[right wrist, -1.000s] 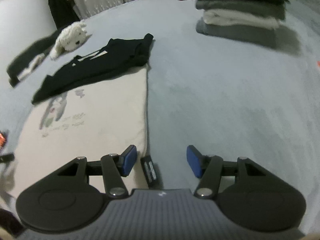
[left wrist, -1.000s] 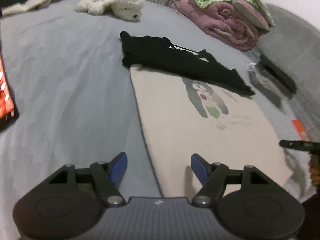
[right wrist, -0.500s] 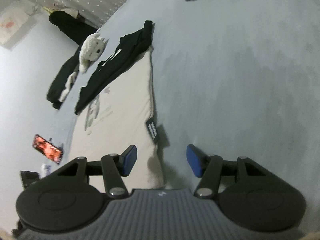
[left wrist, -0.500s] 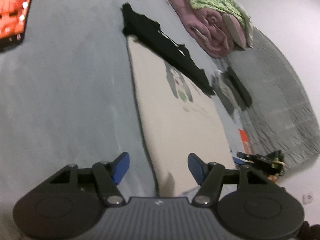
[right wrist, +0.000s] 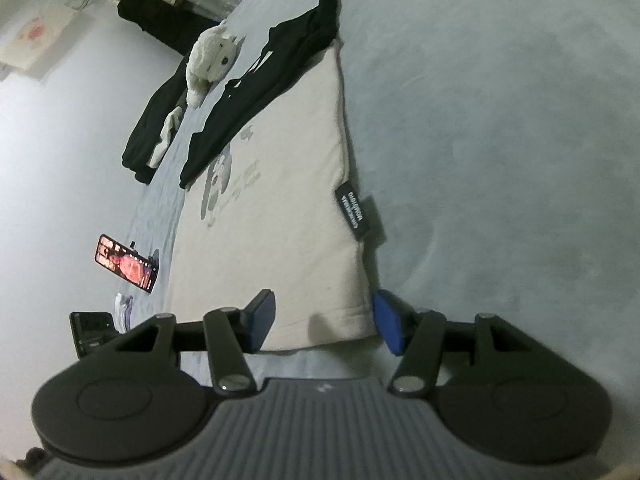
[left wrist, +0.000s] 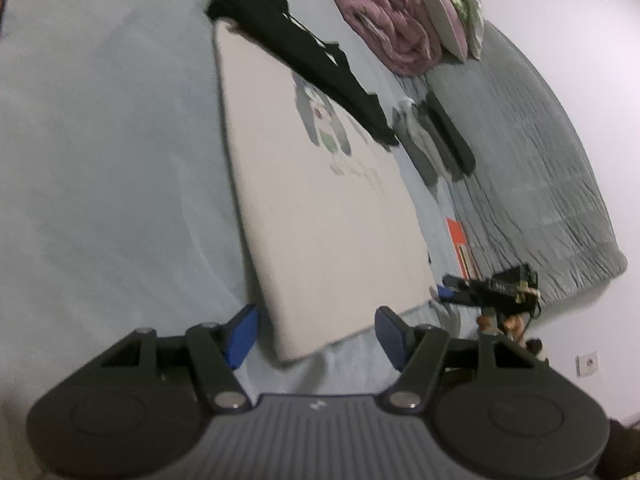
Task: Fold clothes
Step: 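Grasp the cream garment hem with both grippers and lift it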
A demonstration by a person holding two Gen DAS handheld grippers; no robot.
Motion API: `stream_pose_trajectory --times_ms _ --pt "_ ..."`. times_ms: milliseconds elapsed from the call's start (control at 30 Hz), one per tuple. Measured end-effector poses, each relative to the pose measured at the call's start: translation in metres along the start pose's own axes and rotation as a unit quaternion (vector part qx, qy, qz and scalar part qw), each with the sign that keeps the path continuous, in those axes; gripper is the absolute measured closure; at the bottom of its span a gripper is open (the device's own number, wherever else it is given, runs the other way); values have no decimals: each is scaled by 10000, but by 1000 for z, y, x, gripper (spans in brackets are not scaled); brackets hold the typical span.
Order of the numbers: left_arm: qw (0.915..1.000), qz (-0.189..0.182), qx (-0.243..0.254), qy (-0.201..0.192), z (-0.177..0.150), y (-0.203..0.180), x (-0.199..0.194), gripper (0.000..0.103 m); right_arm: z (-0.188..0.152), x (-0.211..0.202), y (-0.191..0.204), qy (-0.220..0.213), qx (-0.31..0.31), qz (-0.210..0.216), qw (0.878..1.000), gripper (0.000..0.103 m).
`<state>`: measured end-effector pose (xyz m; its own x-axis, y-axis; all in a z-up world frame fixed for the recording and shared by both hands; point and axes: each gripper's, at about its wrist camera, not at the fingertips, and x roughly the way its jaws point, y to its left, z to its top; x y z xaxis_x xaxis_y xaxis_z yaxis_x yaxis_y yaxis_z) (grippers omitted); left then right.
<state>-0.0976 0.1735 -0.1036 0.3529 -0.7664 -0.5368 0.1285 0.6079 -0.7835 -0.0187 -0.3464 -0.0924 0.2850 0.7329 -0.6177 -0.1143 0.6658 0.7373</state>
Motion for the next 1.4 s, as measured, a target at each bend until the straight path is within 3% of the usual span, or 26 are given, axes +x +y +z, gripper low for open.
stream_pose_trajectory --times_ms 100,200,800,867,900,1000,1400 --pt "10000 -4 -13 69 -1 2 1 53 0 2 1 44 -27 24 10000 47" --pt "9998 26 -76 179 -1 5 2 66 0 5 1 95 -41 -14 9999 59" --pt "9992 -100 -17 397 -4 2 7 67 3 20 10 372 -221 177 9989 63" --pt "9989 -166 -87 441 -4 3 8 75 4 22 11 408 -225 185 9987 76" --pt "9986 -178 -132 485 -4 5 10 82 4 23 11 425 -224 193 9987 78" --pt "9981 -234 -157 547 -5 4 13 90 5 26 13 439 -233 241 9985 81" --pt "9975 -575 -333 -224 5 4 -3 95 18 20 21 -118 -163 525 9984 83"
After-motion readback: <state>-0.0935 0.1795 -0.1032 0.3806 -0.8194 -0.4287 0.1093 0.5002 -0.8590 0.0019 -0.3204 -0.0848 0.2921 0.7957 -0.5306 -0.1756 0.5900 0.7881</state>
